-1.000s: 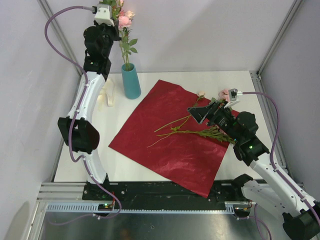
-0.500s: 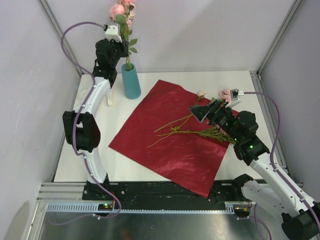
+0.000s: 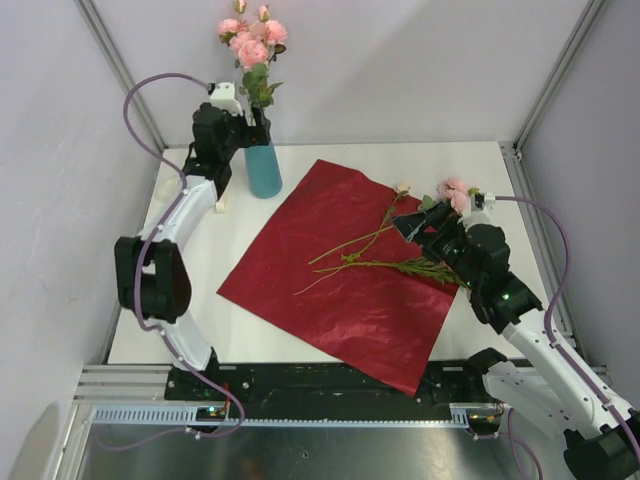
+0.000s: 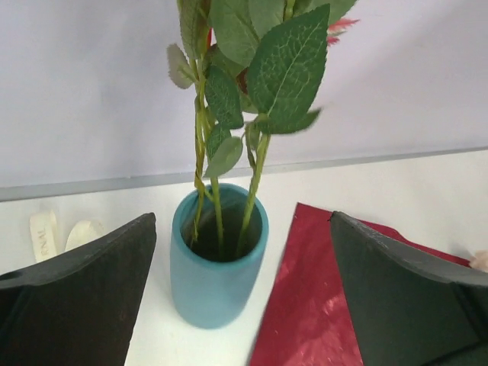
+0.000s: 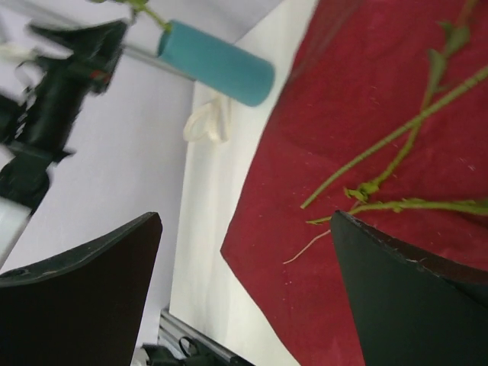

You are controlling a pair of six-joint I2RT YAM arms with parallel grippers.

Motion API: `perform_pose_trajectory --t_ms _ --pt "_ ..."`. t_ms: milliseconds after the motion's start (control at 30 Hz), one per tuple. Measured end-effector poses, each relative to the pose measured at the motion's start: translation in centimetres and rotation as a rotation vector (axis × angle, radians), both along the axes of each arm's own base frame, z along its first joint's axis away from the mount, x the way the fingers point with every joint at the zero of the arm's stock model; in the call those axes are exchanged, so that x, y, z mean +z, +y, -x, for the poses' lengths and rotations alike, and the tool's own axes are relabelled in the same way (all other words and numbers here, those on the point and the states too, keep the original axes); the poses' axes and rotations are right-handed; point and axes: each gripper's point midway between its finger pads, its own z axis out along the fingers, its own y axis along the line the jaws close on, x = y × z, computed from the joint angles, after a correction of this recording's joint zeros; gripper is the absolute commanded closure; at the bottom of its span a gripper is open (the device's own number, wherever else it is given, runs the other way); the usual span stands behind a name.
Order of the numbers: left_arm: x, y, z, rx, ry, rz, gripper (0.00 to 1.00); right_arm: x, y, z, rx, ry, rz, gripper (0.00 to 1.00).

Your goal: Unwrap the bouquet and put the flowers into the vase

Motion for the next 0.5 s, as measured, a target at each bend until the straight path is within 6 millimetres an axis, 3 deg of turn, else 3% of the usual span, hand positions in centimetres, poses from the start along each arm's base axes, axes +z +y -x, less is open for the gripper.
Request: perform_pose_trajectory --t_ms 67,300,400,500 --pt "0.8 0.2 1.9 0.001 0.017 0.011 0.00 -1.3 -0.8 -0.1 -0.050 0.064 0.001 0.01" --pt "6.8 0.9 9.7 -0.023 0.016 0.031 0.00 -6.7 -2.6 0.4 -0.186 0.285 -0.027 0.05" --pt "6.9 0.7 13.5 -0.059 0.034 0.051 0.00 -9.1 -3.0 0.9 -0.226 0.369 -0.036 0.07" --pt "5.4 0.1 16.5 -0.104 0.079 0.084 0.00 -10.9 -3.5 1.0 -0.284 0.449 -0.059 0.11"
